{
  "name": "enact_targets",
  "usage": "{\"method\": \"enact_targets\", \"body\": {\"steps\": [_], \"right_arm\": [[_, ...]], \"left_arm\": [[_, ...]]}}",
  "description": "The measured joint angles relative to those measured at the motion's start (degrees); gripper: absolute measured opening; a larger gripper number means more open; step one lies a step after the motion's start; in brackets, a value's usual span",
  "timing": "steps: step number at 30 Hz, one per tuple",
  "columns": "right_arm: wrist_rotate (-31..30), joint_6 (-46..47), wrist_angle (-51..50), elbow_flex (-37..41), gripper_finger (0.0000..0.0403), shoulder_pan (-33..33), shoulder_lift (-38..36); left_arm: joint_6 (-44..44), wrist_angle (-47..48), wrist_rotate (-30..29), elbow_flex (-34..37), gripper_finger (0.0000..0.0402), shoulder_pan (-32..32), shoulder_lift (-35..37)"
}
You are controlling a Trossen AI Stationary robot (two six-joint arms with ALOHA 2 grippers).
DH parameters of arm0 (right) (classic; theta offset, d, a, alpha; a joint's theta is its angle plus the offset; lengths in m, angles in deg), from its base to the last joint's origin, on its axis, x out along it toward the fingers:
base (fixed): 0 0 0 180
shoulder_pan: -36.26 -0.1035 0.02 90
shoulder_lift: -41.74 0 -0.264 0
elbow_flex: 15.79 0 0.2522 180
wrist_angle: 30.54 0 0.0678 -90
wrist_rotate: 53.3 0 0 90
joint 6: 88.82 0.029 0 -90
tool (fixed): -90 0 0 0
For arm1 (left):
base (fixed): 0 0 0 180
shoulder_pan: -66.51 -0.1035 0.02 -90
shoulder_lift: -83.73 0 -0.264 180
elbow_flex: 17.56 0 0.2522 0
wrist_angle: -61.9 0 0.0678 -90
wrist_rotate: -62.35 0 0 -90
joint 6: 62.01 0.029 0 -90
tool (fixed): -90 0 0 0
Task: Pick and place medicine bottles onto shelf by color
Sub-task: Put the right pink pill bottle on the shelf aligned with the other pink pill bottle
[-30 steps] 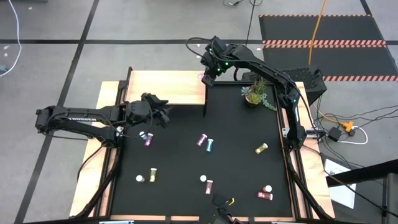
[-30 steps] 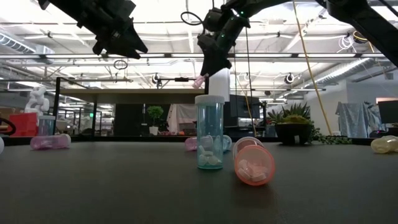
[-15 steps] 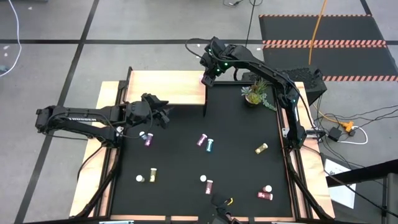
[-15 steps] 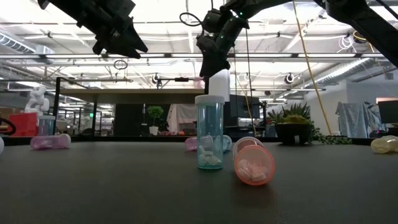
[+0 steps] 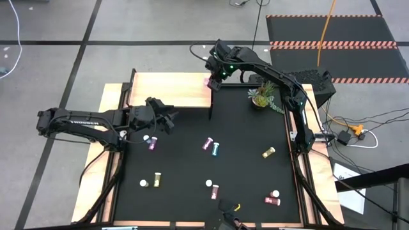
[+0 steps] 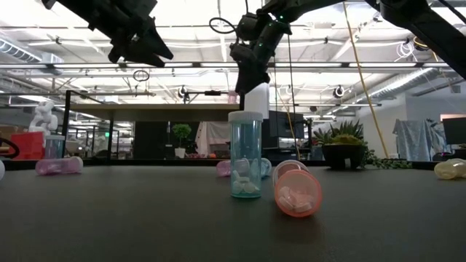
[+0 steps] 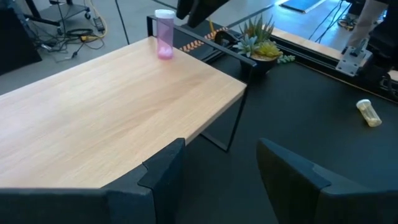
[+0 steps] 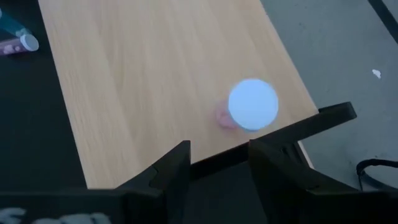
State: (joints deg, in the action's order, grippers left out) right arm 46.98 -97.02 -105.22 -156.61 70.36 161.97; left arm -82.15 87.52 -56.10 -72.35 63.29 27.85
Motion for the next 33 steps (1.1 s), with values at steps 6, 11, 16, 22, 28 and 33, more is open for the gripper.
{"method": "enact_targets", "body": {"steps": [6, 11, 16, 22, 28, 33], "right_arm": [[-0.2, -0.2, -0.7, 0.0, 0.0157, 0.0, -0.4], [-1.6, -0.9, -0.7, 0.0, 0.0157, 0.0, -2.1], [-1.4, -0.9, -0.7, 0.0, 0.0157, -0.4, -4.4], [-1.3, -0.4, -1.1, 0.0, 0.0157, -2.1, -9.4], [-5.0, 4.1, -2.2, 0.0, 0.0157, -7.3, -15.3], [-15.0, 10.7, -0.5, 5.2, 0.0157, -15.3, -22.2]], "left_arm": [[0.1, 0.0, -0.1, 0.0, 0.02, 0.0, 0.0], [0.4, 0.0, -0.1, 0.0, 0.02, 0.0, 0.0], [1.5, 0.0, -0.1, 0.0, 0.02, 0.0, 0.1], [2.1, -0.1, -0.1, 0.0, 0.02, 0.0, 2.5], [5.4, -0.1, 1.5, -0.1, 0.02, 0.0, 6.5], [7.9, -0.1, 4.3, -0.1, 0.02, 1.3, 7.9]]}}
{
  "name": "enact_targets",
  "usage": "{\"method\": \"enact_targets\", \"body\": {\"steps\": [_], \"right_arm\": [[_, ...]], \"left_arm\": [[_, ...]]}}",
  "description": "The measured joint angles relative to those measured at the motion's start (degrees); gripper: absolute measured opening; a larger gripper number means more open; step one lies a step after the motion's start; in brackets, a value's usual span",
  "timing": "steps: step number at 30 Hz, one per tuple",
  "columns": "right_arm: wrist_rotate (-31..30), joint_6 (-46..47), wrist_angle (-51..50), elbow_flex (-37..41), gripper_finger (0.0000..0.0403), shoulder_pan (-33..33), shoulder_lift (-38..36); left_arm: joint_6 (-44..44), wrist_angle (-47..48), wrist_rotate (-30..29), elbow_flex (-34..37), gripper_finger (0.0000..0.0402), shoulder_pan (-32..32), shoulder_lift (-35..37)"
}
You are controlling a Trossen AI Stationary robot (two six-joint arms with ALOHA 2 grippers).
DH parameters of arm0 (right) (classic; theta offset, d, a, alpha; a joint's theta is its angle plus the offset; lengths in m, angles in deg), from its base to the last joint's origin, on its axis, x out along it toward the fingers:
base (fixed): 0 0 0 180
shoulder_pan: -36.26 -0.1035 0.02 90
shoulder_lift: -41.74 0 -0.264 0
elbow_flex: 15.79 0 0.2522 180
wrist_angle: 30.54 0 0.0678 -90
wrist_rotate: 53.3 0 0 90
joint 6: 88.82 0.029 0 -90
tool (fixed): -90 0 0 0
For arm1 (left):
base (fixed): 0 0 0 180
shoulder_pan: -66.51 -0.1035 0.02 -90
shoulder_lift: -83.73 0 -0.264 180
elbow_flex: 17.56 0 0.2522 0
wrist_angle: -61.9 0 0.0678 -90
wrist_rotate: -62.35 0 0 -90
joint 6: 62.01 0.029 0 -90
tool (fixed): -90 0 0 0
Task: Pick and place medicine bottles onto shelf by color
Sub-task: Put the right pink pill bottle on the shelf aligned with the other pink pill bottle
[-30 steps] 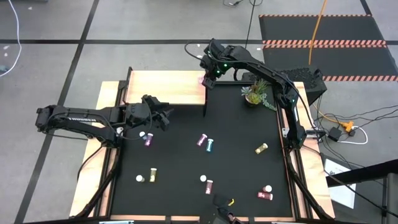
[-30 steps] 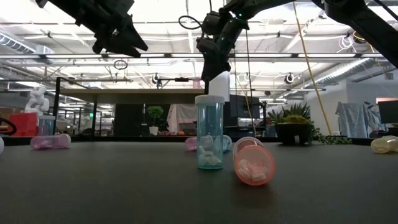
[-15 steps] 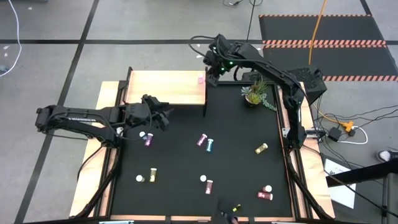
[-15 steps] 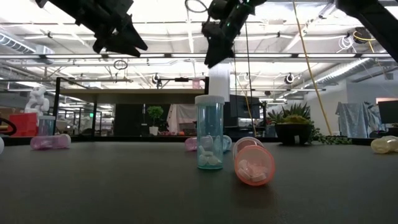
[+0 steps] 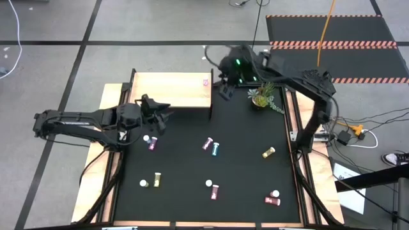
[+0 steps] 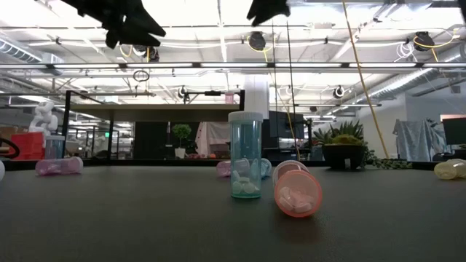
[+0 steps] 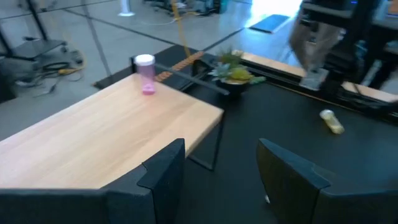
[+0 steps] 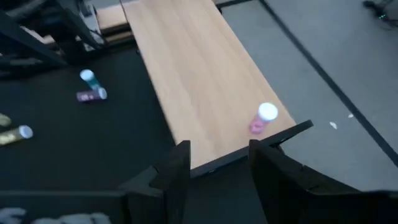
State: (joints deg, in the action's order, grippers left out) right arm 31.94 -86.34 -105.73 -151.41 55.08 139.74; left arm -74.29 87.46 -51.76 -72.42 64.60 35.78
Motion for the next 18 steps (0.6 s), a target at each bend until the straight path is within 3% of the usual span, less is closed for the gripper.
{"method": "enact_targets", "body": {"steps": [11, 18], "right_arm": [[-21.3, 33.1, 11.1, 32.6, 0.0154, -22.8, -22.0], [-25.4, 50.5, 3.4, 37.5, 0.014, -35.1, -23.4]], "left_arm": [[4.7, 0.0, 5.4, 0.0, 0.02, 6.6, 0.0], [4.1, -2.3, 5.8, 0.0, 0.02, 10.0, -2.2]]}}
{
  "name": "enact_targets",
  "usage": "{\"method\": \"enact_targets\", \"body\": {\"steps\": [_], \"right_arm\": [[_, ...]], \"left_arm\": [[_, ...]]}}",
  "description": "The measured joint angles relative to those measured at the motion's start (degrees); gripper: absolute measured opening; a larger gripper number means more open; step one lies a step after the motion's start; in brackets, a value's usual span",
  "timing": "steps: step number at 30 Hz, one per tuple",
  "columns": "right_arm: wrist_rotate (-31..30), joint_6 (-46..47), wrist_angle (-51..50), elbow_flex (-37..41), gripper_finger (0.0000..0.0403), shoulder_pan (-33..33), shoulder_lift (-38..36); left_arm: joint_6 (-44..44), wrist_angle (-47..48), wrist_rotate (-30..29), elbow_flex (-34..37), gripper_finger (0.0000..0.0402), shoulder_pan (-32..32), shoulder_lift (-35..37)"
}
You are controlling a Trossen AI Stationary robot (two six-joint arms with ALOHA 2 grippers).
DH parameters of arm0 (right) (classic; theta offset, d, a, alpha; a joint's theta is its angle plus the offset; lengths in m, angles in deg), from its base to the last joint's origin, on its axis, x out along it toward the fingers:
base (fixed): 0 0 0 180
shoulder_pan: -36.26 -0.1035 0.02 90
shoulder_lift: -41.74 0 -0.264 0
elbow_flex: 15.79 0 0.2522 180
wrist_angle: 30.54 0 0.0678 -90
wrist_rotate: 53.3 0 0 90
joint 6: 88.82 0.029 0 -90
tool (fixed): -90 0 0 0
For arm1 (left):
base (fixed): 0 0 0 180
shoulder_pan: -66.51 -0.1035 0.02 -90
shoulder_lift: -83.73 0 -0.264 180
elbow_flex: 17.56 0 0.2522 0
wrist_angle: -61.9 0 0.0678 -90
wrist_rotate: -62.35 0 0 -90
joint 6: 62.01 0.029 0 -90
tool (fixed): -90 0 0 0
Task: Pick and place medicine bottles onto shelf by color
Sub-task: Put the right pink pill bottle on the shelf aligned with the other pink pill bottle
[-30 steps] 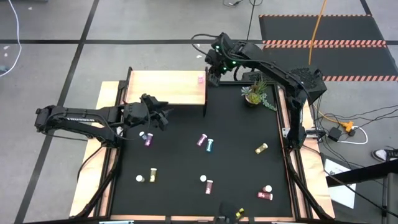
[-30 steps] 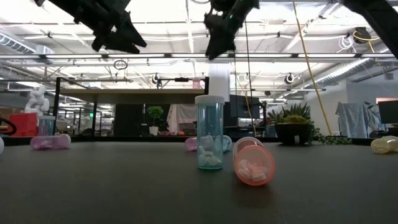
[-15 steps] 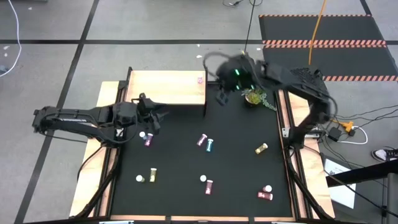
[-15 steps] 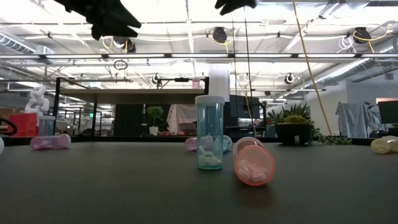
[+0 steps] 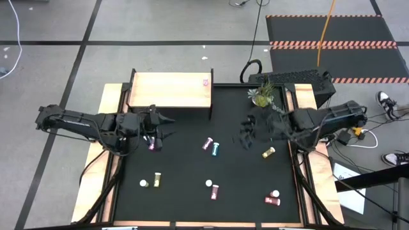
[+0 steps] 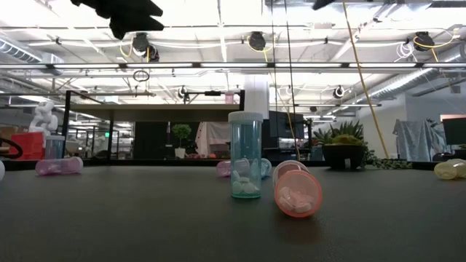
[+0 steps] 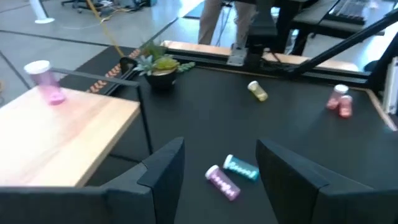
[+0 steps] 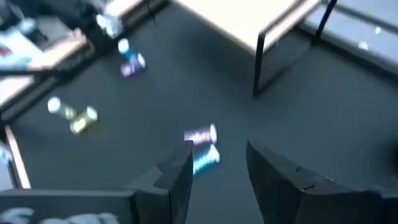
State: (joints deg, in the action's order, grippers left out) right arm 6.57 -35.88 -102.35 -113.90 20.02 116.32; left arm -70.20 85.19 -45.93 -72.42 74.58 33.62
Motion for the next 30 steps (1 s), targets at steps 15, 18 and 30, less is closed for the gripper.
{"method": "enact_targets", "body": {"steps": [15, 18, 30], "right_arm": [[-0.1, 17.9, -16.9, 1.2, 0.0144, -23.7, -0.2], [0.0, 27.2, -16.6, 5.8, 0.0155, -28.7, -0.4], [12.3, 56.7, -5.8, 25.7, 0.0235, -36.8, -4.0]], "left_arm": [[-10.4, -23.4, -10.2, 0.0, 0.02, 10.6, -16.4], [-12.7, -24.7, -14.6, -0.9, 0.02, 13.3, -19.9], [-20.3, -12.0, -20.8, -16.2, 0.02, 16.8, -33.5]]}}
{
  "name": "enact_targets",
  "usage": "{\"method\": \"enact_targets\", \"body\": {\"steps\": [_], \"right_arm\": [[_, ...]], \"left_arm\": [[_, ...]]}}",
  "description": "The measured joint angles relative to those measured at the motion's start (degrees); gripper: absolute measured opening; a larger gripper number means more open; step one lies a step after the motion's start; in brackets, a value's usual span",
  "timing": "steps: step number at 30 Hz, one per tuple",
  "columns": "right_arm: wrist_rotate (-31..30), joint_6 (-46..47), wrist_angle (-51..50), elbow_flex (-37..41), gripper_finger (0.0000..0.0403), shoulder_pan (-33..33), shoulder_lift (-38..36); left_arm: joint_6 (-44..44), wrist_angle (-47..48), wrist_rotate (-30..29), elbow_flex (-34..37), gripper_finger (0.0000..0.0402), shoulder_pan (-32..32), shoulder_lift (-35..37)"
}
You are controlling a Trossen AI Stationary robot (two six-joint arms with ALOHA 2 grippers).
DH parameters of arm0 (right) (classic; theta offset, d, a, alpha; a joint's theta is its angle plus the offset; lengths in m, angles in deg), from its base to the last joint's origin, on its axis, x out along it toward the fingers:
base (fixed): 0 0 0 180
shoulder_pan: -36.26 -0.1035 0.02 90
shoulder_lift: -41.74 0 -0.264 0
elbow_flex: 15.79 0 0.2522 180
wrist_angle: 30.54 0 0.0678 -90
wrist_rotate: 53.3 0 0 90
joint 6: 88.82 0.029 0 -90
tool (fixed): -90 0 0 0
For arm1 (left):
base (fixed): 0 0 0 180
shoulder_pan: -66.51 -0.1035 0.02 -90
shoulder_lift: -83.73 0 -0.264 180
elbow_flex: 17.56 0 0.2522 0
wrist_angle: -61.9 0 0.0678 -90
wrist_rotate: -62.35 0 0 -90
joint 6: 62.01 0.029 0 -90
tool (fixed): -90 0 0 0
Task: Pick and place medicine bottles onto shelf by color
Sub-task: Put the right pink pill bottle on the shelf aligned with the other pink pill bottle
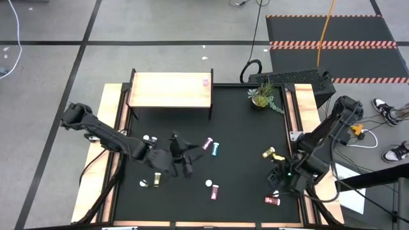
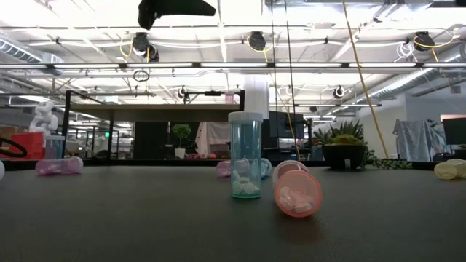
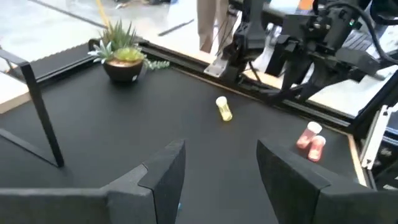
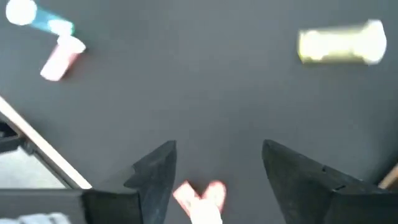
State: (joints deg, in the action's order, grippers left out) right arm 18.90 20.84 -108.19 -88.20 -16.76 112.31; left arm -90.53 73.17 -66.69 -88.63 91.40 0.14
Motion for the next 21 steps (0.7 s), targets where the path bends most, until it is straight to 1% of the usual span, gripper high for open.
{"method": "enact_targets", "body": {"steps": [2, 4, 7, 9, 13, 15, 18, 21], "right_arm": [[0.2, 7.3, 3.0, 3.2, 0.024, -2.6, -2.1], [0.1, 12.6, 8.3, 6.7, 0.0244, -5.3, -4.5], [0.0, 17.8, 13.6, 10.9, 0.0243, -7.3, -6.1], [-0.8, 18.5, 15.8, 11.9, 0.0238, -6.9, -5.6], [-1.6, 17.0, 19.4, 11.8, 0.0221, -1.5, -2.7], [-1.6, 14.7, 21.6, 11.6, 0.0212, 2.0, -1.5], [-1.4, 8.9, 24.1, 10.4, 0.0202, 8.7, 0.3], [-1.4, -0.5, 28.5, 9.0, 0.0195, 17.0, 1.9]], "left_arm": [[-0.5, 5.1, 0.0, -2.7, 0.02, -0.1, -0.7], [-0.5, 9.3, 0.0, -4.9, 0.02, -0.7, -1.0], [-2.0, 14.6, 0.0, -6.2, 0.02, -2.9, -1.0], [-2.2, 17.4, 2.3, -6.2, 0.02, -4.9, -0.8], [-0.9, 21.2, 10.6, -6.2, 0.02, -9.4, -0.7], [1.2, 21.8, 13.0, -6.2, 0.02, -11.3, -0.7], [5.3, 23.0, 16.5, -6.2, 0.02, -13.8, -0.7], [7.7, 26.3, 19.5, -6.2, 0.02, -16.1, -0.3]]}}
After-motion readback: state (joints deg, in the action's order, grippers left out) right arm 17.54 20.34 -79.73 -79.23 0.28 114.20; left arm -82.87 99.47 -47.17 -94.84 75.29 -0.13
